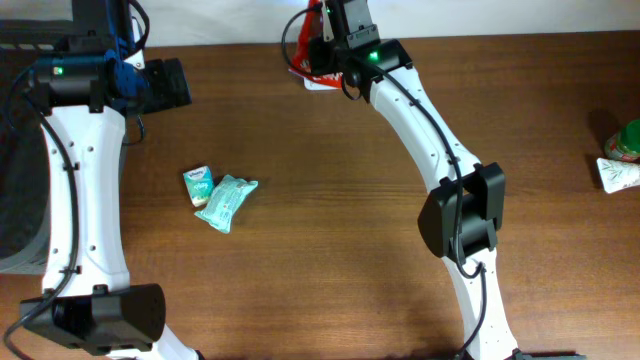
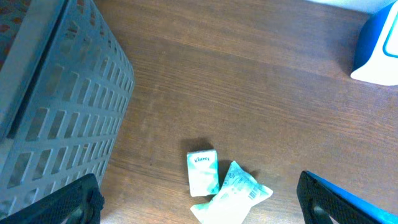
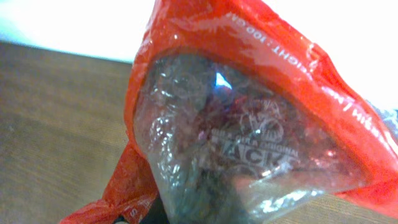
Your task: Scan the item barcode
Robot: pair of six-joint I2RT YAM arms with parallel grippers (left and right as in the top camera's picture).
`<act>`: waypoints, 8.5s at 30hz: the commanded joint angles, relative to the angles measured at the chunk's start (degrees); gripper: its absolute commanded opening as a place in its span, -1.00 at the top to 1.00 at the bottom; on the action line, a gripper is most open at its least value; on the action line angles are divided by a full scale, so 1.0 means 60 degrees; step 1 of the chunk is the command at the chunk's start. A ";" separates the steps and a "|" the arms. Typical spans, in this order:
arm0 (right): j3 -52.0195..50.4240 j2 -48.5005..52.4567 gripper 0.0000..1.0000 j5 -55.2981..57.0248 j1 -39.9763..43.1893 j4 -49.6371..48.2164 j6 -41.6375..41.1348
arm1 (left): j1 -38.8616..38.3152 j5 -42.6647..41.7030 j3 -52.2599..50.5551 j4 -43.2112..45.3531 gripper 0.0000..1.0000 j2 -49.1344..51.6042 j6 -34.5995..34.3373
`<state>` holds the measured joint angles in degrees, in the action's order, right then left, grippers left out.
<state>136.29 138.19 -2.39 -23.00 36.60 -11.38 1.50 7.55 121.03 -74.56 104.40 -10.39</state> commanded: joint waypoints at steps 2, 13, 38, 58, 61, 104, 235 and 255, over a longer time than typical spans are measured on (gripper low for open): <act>0.0036 0.0714 0.92 0.0047 0.0036 -0.1107 -0.0015 | -0.0040 0.0069 0.0138 -0.0011 -0.99 -0.0018 -0.0113; 0.0452 0.0124 0.92 0.1020 0.1712 -0.0062 -0.0018 | -0.0036 0.0069 0.0138 -0.0011 -0.98 -0.0018 -0.0113; -0.0794 -0.0459 0.92 0.3519 1.0641 0.6666 -0.2018 | -0.0036 0.0069 0.0138 -0.0011 -0.98 -0.0018 -0.0113; -0.1749 -0.3104 -0.61 0.0696 1.0943 0.7628 -0.2011 | -0.0036 0.0069 0.0138 -0.0011 -0.98 -0.0018 -0.0113; -0.1749 -0.3920 -0.64 0.0076 0.9836 0.7978 -0.1778 | -0.0036 0.0069 0.0138 -0.0011 -0.98 -0.0018 -0.0113; -0.5748 -0.0769 -0.06 -0.2776 -0.3796 -0.0790 -0.8422 | -0.0036 0.0069 0.0138 -0.0011 -0.98 -0.0018 -0.0113; -0.3519 -0.1559 0.79 0.0408 -0.1144 0.6364 -0.1096 | -0.0036 0.0069 0.0138 -0.0011 -0.98 -0.0018 -0.0113; -0.5836 -0.1450 0.16 -0.4280 0.2645 0.5271 0.0106 | -0.0036 0.0069 0.0138 -0.0011 -0.98 -0.0018 -0.0113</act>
<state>97.60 130.08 -34.96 -7.09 65.91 -10.37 1.50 7.57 121.03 -74.54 104.42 -10.39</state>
